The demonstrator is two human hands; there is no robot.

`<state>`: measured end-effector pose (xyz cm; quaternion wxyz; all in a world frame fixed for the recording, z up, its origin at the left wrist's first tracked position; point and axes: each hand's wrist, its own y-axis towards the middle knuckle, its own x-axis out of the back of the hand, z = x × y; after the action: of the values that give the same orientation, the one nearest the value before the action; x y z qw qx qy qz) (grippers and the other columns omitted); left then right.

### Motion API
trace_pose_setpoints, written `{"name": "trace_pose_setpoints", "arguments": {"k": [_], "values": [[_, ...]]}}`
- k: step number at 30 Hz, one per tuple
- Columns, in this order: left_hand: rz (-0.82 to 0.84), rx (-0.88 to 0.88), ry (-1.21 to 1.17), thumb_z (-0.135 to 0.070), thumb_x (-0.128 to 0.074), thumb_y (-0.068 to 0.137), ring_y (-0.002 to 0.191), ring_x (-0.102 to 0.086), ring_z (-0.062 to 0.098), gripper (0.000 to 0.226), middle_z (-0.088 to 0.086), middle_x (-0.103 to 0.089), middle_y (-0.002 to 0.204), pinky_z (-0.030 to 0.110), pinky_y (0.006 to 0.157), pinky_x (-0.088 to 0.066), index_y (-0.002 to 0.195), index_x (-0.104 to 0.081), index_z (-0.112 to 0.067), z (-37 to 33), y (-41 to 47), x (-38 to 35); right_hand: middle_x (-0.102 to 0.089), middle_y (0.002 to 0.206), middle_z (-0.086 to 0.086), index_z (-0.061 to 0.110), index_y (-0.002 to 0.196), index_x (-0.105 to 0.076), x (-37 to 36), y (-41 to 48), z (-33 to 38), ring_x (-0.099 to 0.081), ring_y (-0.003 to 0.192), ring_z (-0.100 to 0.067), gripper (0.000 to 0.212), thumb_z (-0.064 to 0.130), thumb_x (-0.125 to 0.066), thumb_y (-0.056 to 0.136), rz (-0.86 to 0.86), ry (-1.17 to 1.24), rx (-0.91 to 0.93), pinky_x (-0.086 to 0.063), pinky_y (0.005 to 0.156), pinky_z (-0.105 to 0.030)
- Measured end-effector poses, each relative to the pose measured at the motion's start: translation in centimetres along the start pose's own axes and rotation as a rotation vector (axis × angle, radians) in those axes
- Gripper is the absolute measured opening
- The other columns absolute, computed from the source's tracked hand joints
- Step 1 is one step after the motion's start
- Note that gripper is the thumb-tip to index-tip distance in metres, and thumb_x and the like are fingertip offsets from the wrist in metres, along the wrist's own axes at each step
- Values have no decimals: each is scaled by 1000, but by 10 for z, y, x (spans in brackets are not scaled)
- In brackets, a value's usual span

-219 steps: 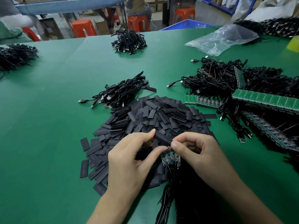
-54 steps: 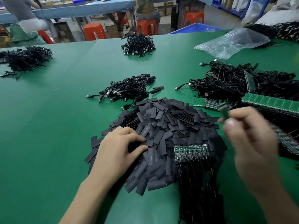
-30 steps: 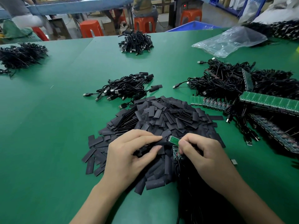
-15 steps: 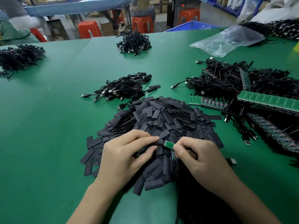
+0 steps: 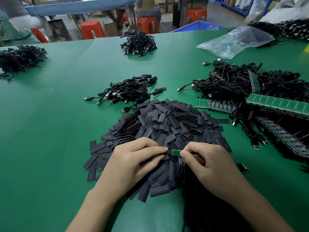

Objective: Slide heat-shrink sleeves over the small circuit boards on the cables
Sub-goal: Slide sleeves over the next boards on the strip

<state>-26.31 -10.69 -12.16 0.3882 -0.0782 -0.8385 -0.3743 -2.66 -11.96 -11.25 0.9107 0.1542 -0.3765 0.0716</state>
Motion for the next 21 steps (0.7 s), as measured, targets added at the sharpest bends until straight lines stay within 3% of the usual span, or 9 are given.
{"name": "trace_pose_setpoints", "arguments": {"k": [8,10,13,21], "values": [[34,176,-217,-24,-79,87,87,-70,13,23,-10,-73,98,36,69,-54,110,-80,-23,1,2,-3,-55,66,16,31,74,-59,2,1,-1,-56,70,-6,26,43,-51,96,-29,-50,6,-33,60,-16],[30,172,-214,-26,-80,86,88,-69,11,26,-11,-72,98,33,70,-54,112,-80,-23,1,2,-4,-53,62,16,29,73,-60,2,1,-1,-52,61,-7,27,41,-53,96,-20,31,-15,-31,56,-18],[-8,135,-129,-30,-79,87,88,-68,5,26,-13,-71,98,26,74,-54,112,-79,-23,-2,2,-7,-50,57,2,25,74,-63,3,2,-2,-43,50,-9,31,44,-52,96,11,153,-45,-27,50,-21],[-98,138,-179,-20,-80,87,96,-71,5,22,-15,-74,106,20,84,-53,109,-79,-17,-8,2,-10,-50,58,-6,24,74,-63,6,1,0,-39,48,-8,31,43,-52,96,16,236,-64,-28,48,-24]]}}
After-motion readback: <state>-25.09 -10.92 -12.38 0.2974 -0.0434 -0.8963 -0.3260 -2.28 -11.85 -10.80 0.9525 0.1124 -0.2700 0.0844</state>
